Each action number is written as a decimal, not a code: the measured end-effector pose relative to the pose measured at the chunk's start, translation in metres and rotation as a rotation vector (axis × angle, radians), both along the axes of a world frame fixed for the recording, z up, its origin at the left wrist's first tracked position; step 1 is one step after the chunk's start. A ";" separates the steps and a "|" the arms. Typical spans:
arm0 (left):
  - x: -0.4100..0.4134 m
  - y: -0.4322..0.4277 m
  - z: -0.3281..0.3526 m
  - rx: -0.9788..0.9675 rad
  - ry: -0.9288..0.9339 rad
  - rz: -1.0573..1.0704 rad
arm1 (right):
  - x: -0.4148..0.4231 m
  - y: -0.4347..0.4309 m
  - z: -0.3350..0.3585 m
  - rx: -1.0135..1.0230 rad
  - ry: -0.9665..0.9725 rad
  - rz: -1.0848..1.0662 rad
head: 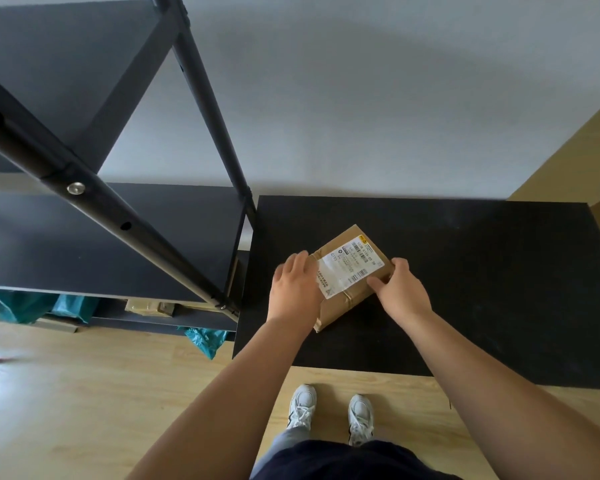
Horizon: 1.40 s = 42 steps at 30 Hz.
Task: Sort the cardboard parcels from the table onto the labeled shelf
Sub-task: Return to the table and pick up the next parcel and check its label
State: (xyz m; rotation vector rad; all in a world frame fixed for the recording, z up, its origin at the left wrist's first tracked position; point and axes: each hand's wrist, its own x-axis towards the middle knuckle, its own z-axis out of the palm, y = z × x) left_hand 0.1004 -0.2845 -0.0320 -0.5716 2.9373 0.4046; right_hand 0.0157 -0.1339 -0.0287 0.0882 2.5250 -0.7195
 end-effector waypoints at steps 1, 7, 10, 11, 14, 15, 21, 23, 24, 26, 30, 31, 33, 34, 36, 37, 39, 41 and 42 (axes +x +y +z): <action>-0.003 -0.004 0.000 0.035 -0.021 0.039 | 0.002 0.002 0.000 -0.016 -0.010 -0.027; -0.004 -0.009 -0.005 0.236 -0.047 0.203 | 0.033 0.010 -0.013 -0.037 -0.156 0.017; -0.003 0.003 -0.002 0.196 -0.075 0.184 | 0.037 0.008 -0.016 -0.067 -0.170 0.028; -0.002 0.008 -0.001 0.183 -0.094 0.183 | 0.036 0.007 -0.016 -0.071 -0.162 0.018; 0.001 0.024 -0.003 0.202 -0.146 0.206 | 0.026 0.011 -0.013 -0.057 -0.137 0.006; 0.003 0.028 -0.005 0.234 -0.162 0.218 | 0.022 0.014 -0.013 -0.048 -0.127 0.012; 0.010 0.033 -0.013 0.490 -0.140 0.328 | 0.005 0.026 -0.009 -0.007 -0.124 0.029; 0.005 0.028 -0.012 0.544 -0.139 0.357 | 0.002 0.025 -0.008 -0.010 -0.149 0.009; 0.002 0.026 -0.011 0.573 -0.159 0.364 | 0.002 0.024 -0.007 -0.026 -0.182 0.002; -0.003 0.022 -0.009 0.647 -0.228 0.364 | 0.002 0.023 -0.008 -0.080 -0.263 -0.013; -0.002 0.022 -0.006 0.814 -0.244 0.372 | 0.006 0.024 -0.003 -0.151 -0.289 -0.056; -0.001 0.022 -0.005 0.826 -0.225 0.379 | 0.007 0.025 0.000 -0.168 -0.278 -0.066; 0.001 0.023 -0.001 0.849 -0.176 0.393 | 0.008 0.028 0.007 -0.208 -0.242 -0.088; 0.002 0.024 0.003 0.864 -0.145 0.406 | 0.009 0.031 0.013 -0.227 -0.216 -0.100; 0.004 0.024 0.014 0.893 -0.069 0.441 | 0.009 0.036 0.025 -0.268 -0.162 -0.120; 0.004 0.025 0.020 0.911 -0.030 0.456 | 0.008 0.038 0.032 -0.292 -0.138 -0.131; 0.005 0.025 0.035 0.957 0.052 0.461 | 0.008 0.042 0.047 -0.351 -0.102 -0.150; 0.006 0.026 0.051 0.994 0.132 0.453 | 0.008 0.044 0.061 -0.418 -0.077 -0.163; 0.006 0.025 0.059 1.019 0.165 0.458 | 0.008 0.045 0.069 -0.452 -0.068 -0.167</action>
